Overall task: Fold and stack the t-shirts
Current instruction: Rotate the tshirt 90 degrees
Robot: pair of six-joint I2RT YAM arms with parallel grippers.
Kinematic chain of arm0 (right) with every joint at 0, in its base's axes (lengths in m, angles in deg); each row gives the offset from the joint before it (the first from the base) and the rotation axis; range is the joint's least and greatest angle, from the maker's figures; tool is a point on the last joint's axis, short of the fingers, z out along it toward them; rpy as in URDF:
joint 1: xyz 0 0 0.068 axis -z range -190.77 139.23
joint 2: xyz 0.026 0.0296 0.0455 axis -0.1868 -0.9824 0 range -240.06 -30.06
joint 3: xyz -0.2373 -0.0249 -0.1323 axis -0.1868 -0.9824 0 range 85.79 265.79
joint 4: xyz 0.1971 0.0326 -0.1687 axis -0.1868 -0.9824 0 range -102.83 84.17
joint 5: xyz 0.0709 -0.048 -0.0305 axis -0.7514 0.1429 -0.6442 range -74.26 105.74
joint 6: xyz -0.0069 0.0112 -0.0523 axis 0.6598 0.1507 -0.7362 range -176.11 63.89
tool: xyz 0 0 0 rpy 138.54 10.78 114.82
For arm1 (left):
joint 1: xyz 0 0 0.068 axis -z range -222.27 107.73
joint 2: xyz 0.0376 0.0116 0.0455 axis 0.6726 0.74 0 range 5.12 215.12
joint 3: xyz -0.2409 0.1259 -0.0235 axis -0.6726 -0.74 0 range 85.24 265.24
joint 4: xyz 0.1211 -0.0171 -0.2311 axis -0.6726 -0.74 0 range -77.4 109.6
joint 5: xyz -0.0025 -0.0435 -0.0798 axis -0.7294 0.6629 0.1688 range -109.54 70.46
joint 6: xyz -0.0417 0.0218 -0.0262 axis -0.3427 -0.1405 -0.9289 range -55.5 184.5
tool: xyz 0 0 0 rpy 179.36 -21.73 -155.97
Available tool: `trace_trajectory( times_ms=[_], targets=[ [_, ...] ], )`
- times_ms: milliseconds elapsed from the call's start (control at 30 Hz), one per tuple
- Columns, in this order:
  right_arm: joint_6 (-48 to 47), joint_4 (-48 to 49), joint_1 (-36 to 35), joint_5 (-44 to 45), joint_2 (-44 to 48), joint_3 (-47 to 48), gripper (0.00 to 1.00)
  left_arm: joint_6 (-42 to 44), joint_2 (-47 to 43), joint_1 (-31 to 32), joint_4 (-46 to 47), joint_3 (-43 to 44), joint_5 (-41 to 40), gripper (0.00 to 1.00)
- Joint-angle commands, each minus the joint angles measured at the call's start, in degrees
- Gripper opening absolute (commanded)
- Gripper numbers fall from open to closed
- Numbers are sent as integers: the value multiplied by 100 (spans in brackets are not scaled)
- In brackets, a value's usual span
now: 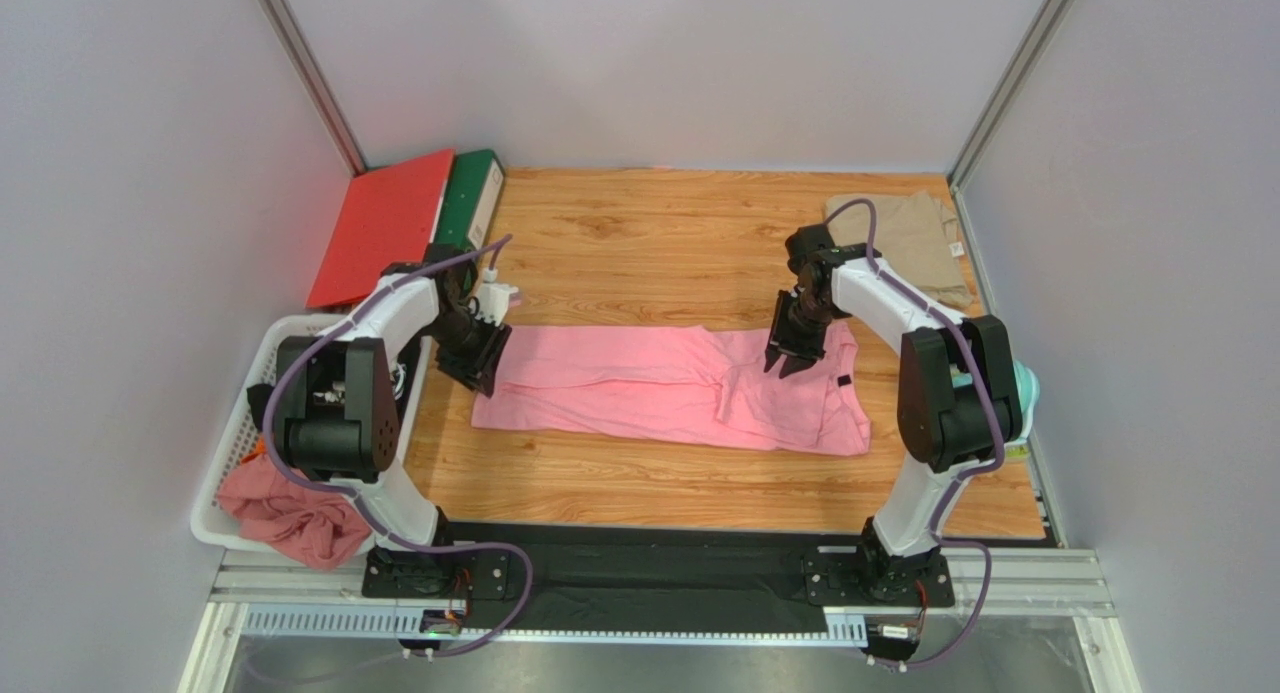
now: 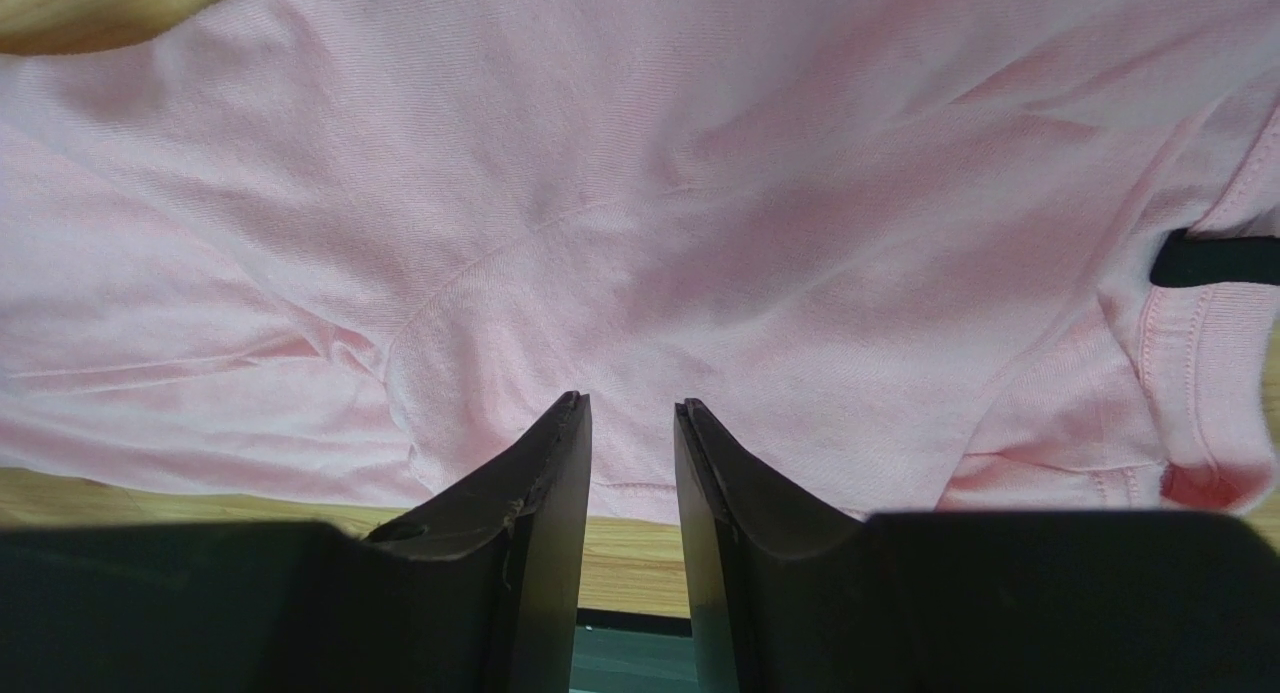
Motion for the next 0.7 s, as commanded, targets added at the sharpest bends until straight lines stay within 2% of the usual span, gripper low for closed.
trace_trajectory(
  times_ms=[0,167,233,367,500,667],
  targets=[
    [-15,-40,21,91,228,119,33,49,-36,-37,-140,613,43,46],
    [38,-32,20,47,211,171,33,-258,174,33,-474,1747,429,46],
    [108,-5,-14,-49,202,215,32,-416,437,269,-518,2142,492,46],
    [152,-58,-269,-94,140,488,32,-557,939,736,-404,2337,465,46],
    [205,-66,-305,-59,175,576,33,-611,1352,745,-202,2232,466,44],
    [196,-391,-261,609,140,708,33,-514,1792,754,-176,2320,466,43]
  ],
)
